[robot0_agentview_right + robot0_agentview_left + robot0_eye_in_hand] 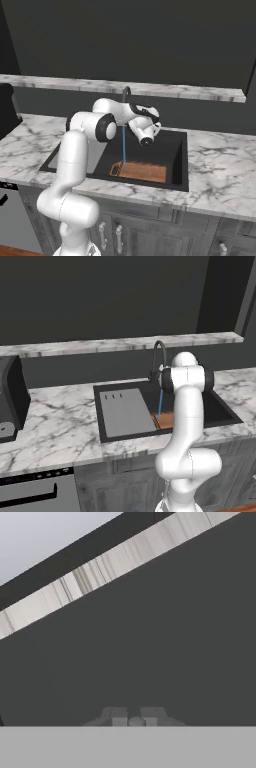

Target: Turn on the sink faucet with hot water and rinse the cutting board for ten seconds, then turn off the faucet. Push the cutting board to reach the water if necessary.

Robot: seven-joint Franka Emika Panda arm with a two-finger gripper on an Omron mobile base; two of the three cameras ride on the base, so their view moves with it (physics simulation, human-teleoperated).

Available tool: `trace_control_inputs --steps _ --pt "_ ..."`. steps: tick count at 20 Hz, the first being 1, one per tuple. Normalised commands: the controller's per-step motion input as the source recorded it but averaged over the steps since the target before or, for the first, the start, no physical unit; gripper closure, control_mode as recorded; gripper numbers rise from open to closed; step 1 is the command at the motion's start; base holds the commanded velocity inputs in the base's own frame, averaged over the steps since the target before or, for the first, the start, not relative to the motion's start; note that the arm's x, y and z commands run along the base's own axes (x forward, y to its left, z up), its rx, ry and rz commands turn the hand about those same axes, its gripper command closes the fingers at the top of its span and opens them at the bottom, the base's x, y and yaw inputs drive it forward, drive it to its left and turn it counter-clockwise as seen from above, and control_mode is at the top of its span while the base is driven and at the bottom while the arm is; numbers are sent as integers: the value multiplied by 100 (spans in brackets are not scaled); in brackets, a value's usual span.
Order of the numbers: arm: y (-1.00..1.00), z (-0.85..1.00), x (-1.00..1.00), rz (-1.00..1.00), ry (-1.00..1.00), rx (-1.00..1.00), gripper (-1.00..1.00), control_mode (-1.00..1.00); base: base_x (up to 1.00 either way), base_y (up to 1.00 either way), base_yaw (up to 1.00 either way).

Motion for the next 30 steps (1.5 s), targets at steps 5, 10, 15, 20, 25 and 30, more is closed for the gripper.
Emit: trace_control_inputs --steps 5,10,15,20,25,30 --pt "-39 0 -27 0 0 0 100 -100 0 0 0" --pt "-40 0 -24 0 0 0 100 -100 0 0 0" --pt "-30 0 -21 0 0 0 100 -100 0 0 0" --pt "-31 0 -23 0 0 0 100 -100 0 0 0" --pt "-43 0 -30 0 0 1 100 -100 0 0 0" --pt "-47 0 -31 0 0 1 100 -100 0 0 0"
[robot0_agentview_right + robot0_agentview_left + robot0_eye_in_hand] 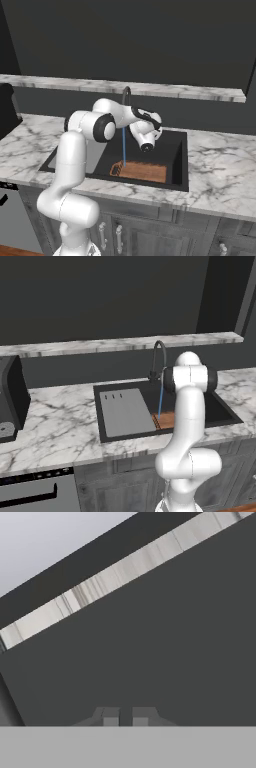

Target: Turn on the sink faucet with hot water and rinse the cutting board for ten seconds, then turn off the faucet. Push the cutting board to reach the water if necessary.

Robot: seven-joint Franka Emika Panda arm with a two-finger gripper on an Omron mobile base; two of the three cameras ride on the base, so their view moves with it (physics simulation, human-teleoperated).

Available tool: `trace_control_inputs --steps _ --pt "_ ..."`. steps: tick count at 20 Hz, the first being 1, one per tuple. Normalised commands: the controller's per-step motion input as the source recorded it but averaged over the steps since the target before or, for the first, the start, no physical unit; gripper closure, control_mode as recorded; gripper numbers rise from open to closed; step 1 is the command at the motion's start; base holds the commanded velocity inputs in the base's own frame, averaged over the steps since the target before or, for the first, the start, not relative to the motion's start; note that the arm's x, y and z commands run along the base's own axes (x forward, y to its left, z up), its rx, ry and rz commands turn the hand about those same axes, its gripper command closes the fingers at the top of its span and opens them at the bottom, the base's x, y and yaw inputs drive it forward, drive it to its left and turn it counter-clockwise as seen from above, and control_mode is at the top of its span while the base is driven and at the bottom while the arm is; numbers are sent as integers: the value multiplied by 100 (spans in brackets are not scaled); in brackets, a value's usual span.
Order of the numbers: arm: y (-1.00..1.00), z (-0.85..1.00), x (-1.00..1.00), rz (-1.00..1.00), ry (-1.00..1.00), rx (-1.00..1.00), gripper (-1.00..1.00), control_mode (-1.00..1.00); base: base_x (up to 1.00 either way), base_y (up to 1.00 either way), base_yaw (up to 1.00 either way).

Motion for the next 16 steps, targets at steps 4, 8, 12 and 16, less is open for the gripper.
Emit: trace_control_inputs --steps 4,8,12,16 --pt "-49 0 -32 0 0 2 100 -100 0 0 0" --pt "-47 0 -38 0 0 1 100 -100 0 0 0" --pt "-48 0 -44 0 0 1 100 -100 0 0 0" --pt "-48 0 -45 0 0 0 100 -100 0 0 0"
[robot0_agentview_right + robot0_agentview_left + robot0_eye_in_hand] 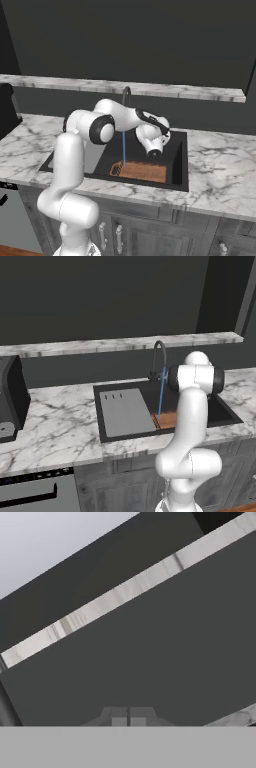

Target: Turn on the sink faucet with hot water and rinse the cutting board for ten seconds, then turn off the faucet. Push the cutting board to reach the water if necessary.

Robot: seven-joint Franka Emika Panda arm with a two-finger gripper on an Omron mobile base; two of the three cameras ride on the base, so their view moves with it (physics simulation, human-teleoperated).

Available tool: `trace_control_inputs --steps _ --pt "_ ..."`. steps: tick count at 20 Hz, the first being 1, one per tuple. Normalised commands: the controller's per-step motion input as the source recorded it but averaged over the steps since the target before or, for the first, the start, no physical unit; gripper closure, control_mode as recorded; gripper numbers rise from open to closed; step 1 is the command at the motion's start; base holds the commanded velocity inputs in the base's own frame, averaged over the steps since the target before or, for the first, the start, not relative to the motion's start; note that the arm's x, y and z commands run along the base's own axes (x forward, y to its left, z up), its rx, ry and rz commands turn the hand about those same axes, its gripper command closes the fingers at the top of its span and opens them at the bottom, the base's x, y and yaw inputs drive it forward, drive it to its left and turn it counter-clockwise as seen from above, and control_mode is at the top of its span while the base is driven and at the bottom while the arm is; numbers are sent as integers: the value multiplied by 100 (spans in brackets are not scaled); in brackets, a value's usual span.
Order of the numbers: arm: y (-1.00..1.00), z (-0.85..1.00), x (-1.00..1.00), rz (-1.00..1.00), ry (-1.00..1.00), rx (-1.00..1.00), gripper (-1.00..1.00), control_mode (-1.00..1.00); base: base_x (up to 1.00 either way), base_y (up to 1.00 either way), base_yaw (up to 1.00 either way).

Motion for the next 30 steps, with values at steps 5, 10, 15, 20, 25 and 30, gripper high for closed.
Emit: trace_control_inputs --steps 5,10,15,20,25,30 --pt "-36 0 -49 0 0 0 100 -100 0 0 0" --pt "-25 0 -41 0 2 0 100 -100 0 0 0" --pt "-23 1 -16 0 16 1 100 -100 0 0 0" --pt "-32 7 0 0 21 4 100 -100 0 0 0" --pt "-13 2 0 0 30 2 100 -100 0 0 0" --pt "0 2 1 0 30 1 100 -100 0 0 0"
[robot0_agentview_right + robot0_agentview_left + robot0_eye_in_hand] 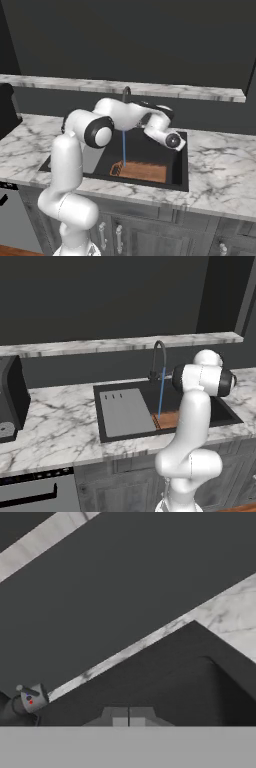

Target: Turn on the sink faucet with hot water and rinse the cutting board for ten seconds, then turn off the faucet. Push the cutting board to reach the water if necessary.

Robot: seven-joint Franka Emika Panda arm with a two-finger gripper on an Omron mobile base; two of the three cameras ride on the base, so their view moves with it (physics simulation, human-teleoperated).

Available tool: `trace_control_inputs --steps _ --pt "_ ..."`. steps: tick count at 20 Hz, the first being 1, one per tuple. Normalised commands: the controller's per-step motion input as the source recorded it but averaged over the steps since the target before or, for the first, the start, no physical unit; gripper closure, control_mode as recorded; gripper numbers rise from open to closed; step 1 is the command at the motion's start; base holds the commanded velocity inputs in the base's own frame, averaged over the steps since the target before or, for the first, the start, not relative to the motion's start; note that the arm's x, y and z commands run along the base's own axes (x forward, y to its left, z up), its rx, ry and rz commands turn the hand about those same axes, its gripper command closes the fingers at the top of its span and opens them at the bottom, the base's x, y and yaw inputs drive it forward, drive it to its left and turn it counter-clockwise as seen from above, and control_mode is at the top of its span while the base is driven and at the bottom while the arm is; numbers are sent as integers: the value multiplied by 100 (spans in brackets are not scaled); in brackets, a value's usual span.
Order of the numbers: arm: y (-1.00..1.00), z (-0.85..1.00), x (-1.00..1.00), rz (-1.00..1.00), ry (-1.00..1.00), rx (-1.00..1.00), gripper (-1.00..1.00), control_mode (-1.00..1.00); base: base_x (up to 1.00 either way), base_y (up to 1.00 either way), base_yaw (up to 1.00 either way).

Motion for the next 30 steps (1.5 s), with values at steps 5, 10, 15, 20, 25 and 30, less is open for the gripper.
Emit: trace_control_inputs --steps 5,10,15,20,25,30 --pt "3 0 5 6 26 0 100 -100 0 0 0" --pt "20 0 3 11 23 0 100 -100 0 0 0" --pt "36 1 0 10 21 0 100 -100 0 0 0" --pt "18 6 0 9 15 0 100 -100 0 0 0" --pt "0 16 0 2 5 0 100 -100 0 0 0" --pt "0 6 0 0 0 0 100 -100 0 0 0"
